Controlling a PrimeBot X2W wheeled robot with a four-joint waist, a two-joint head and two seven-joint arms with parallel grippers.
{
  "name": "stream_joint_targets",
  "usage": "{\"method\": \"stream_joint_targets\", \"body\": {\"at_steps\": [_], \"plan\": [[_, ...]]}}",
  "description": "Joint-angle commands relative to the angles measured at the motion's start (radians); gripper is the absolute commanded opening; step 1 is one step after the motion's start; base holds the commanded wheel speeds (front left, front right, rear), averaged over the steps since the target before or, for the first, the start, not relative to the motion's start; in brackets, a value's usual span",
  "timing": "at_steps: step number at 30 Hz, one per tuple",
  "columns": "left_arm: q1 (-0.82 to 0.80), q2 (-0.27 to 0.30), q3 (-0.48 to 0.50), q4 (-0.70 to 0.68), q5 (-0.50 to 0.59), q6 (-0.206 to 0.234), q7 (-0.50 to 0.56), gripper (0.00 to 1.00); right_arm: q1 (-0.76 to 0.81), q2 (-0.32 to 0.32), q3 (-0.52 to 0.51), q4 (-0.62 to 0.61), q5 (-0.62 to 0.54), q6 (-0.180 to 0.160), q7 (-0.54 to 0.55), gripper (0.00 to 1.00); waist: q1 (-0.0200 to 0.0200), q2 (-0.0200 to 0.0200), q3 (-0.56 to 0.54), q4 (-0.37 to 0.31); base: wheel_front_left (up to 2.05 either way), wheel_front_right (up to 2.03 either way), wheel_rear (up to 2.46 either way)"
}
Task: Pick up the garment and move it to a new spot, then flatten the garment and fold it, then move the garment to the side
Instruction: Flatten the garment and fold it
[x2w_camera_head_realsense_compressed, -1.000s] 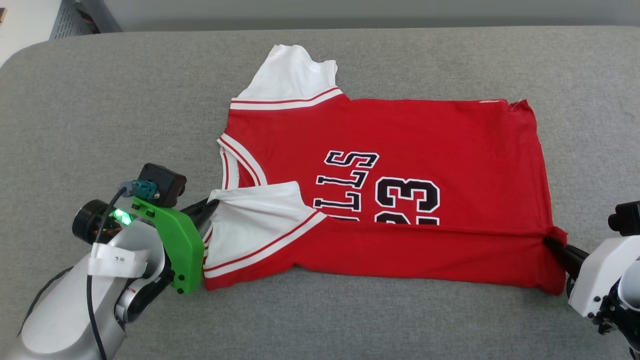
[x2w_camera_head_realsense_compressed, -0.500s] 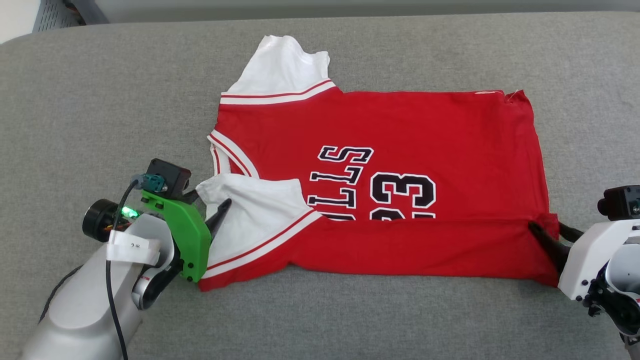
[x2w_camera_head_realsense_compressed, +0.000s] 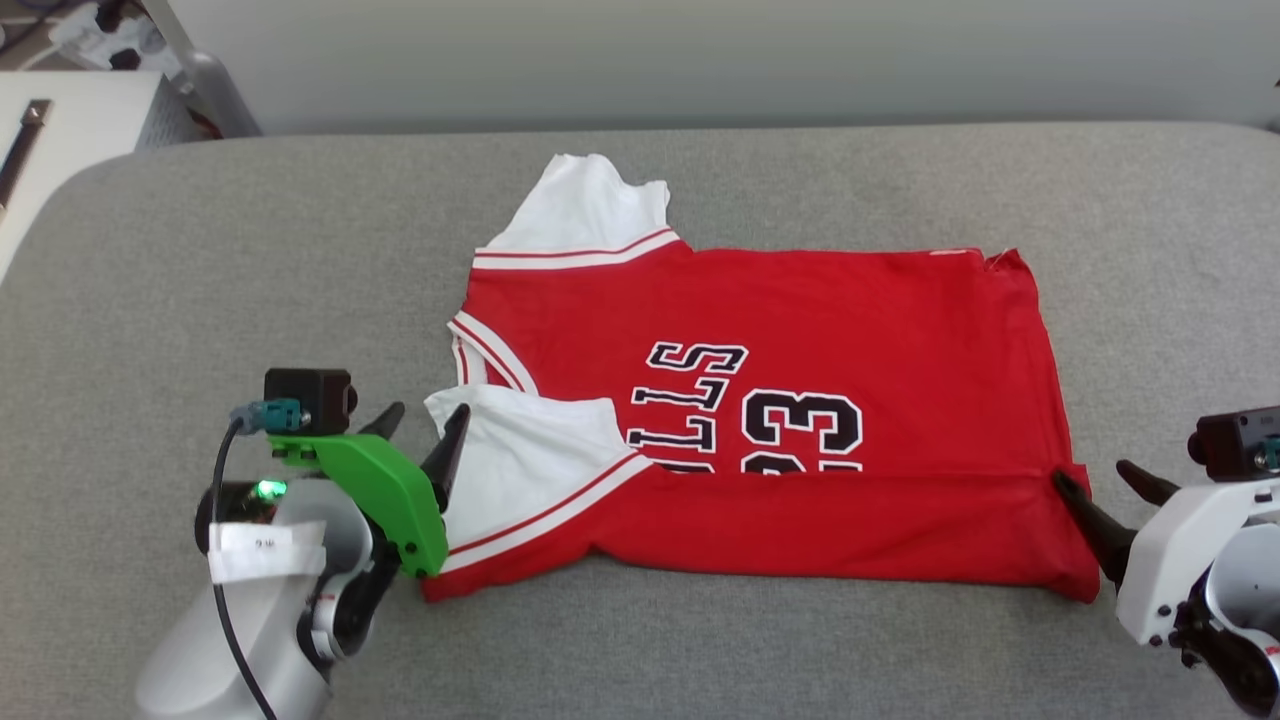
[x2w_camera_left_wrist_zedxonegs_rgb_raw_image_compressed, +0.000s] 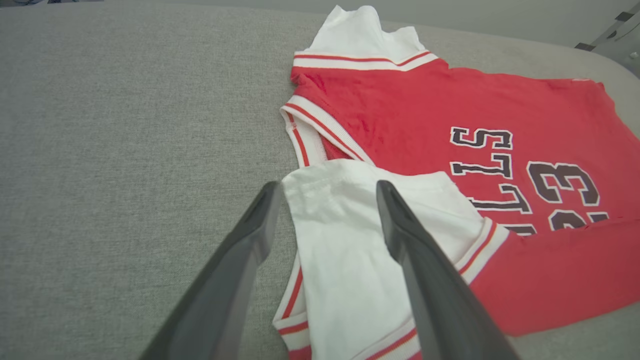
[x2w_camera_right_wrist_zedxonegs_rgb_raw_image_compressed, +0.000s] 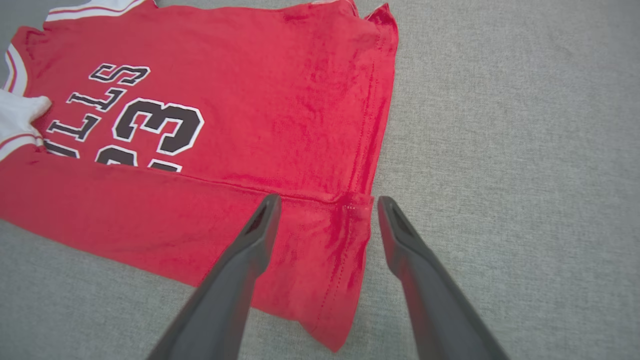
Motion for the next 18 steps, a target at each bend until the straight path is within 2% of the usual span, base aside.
{"method": "stream_joint_targets", "body": {"at_steps": [1, 6, 11, 18], "plan": [[0.036, -0.011, 0.012, -0.030, -0.023, 0.024, -0.001, 1.00, 0.024, 0.011, -0.013, -0.021, -0.018, -0.001, 0.013, 1.00, 0.0000, 0.0000, -0.042, 0.008, 0.00, 0.00, 0.00], [0.147, 0.002, 0.013, -0.155, -0.053, 0.116, 0.074, 1.00, 0.089, 0.056, -0.064, -0.108, -0.077, -0.001, 0.088, 1.00, 0.0000, 0.0000, -0.062, 0.005, 0.00, 0.00, 0.00], [0.246, 0.058, -0.011, -0.287, -0.052, 0.215, 0.195, 1.00, 0.139, 0.109, -0.111, -0.204, -0.129, -0.001, 0.170, 1.00, 0.0000, 0.0000, -0.050, -0.006, 0.00, 0.00, 0.00], [0.282, 0.099, -0.023, -0.373, -0.028, 0.299, 0.264, 1.00, 0.187, 0.174, -0.171, -0.290, -0.194, -0.001, 0.277, 1.00, 0.0000, 0.0000, -0.006, -0.020, 0.00, 0.00, 0.00]]}}
